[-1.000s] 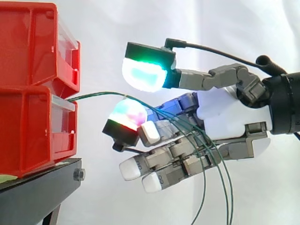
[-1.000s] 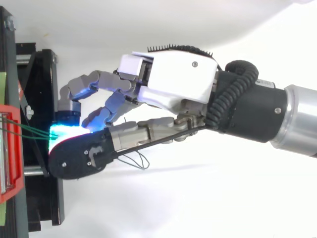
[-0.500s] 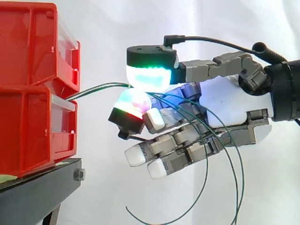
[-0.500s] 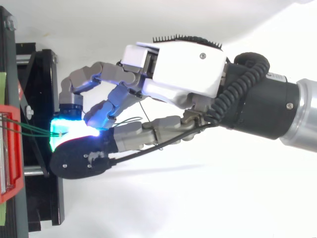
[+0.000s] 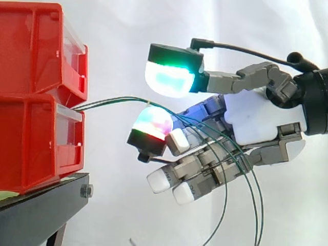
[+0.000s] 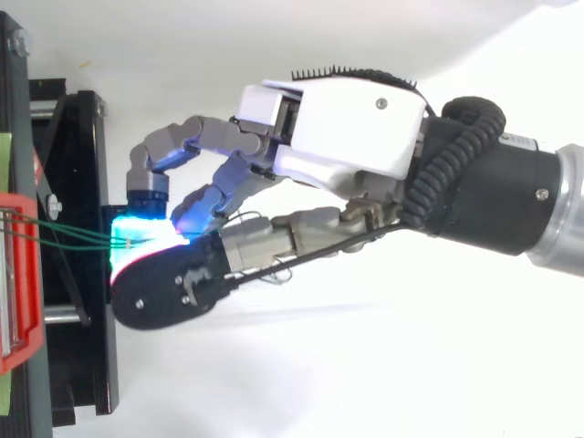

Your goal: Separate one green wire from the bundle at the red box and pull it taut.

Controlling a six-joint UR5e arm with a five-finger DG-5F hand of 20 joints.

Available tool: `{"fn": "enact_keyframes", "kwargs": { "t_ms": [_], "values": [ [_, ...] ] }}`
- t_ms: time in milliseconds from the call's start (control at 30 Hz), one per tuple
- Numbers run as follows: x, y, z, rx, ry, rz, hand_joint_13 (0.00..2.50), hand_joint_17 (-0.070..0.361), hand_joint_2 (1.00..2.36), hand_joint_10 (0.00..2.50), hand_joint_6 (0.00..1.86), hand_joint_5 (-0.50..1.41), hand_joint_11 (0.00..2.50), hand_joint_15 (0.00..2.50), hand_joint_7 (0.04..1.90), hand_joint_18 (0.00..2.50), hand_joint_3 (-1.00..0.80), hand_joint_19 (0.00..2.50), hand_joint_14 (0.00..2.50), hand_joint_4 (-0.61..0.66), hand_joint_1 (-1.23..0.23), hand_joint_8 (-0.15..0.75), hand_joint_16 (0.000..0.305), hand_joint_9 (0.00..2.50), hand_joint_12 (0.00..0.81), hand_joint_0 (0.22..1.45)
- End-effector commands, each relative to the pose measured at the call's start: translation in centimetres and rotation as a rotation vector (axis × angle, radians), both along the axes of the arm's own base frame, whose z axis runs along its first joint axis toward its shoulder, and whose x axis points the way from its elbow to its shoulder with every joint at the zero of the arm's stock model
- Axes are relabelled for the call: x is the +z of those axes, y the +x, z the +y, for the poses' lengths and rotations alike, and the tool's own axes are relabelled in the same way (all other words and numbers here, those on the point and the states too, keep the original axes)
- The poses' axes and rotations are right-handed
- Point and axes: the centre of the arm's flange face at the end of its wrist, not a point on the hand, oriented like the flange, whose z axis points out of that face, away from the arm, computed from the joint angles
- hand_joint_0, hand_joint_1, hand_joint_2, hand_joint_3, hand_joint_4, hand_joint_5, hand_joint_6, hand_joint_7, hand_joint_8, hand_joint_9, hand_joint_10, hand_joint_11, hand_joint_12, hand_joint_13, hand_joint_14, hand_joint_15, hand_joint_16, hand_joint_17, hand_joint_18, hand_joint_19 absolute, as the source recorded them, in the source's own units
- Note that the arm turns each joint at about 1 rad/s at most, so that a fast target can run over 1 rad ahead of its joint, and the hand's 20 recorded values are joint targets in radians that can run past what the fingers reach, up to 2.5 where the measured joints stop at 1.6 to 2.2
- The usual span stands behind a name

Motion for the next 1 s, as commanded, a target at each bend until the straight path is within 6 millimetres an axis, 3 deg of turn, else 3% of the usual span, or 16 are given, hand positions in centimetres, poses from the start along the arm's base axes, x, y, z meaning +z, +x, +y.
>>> {"fn": "enact_keyframes", "kwargs": {
  "t_ms": [0,133,367,467,633,800,833,967],
  "values": [
    [0.5,-0.1,-0.2,0.000,-0.004,-0.003,0.76,0.119,1.01,0.02,0.87,-0.15,0.68,0.41,1.28,0.68,-0.38,0.47,0.02,0.19,-0.56,0.305,0.053,1.02,0.380,0.59],
    [0.8,-0.1,-0.2,0.000,-0.006,-0.007,0.76,0.120,1.02,0.02,0.87,-0.16,0.69,0.41,1.31,0.69,-0.19,0.46,0.02,0.20,-0.68,0.312,0.053,1.01,0.385,0.59],
    [1.0,-0.1,-0.4,-0.004,-0.007,-0.010,0.75,0.120,1.02,0.02,0.89,-0.17,0.72,0.41,1.30,0.69,-0.13,0.48,0.02,0.13,-0.79,0.305,0.053,0.98,0.384,0.60],
    [1.4,-0.1,-0.3,-0.004,-0.008,-0.011,0.75,0.120,1.02,0.02,0.89,-0.17,0.71,0.41,1.28,0.70,-0.19,0.45,0.02,0.13,-0.85,0.305,0.054,0.96,0.376,0.63],
    [1.5,0.0,-0.2,-0.005,-0.010,-0.012,0.75,0.120,1.00,0.02,0.89,-0.17,0.70,0.41,1.25,0.71,-0.48,0.44,0.02,0.20,-0.88,0.295,0.053,0.95,0.375,0.66],
    [1.5,0.0,-0.3,-0.005,-0.011,-0.012,0.77,0.125,1.00,0.02,0.88,-0.16,0.69,0.41,1.25,0.72,-0.50,0.47,0.02,0.21,-0.67,0.313,0.055,1.01,0.388,0.54],
    [1.6,0.0,-0.4,-0.005,-0.011,-0.013,0.77,0.122,1.00,0.02,0.87,-0.16,0.68,0.42,1.26,0.71,-0.49,0.48,0.02,0.20,-0.57,0.304,0.054,1.01,0.381,0.57],
    [2.1,0.2,-0.6,-0.004,-0.017,-0.020,0.76,0.121,1.01,0.02,0.87,-0.16,0.69,0.42,1.28,0.69,-0.34,0.50,0.02,0.18,-0.51,0.303,0.054,1.02,0.377,0.59]
  ]
}}
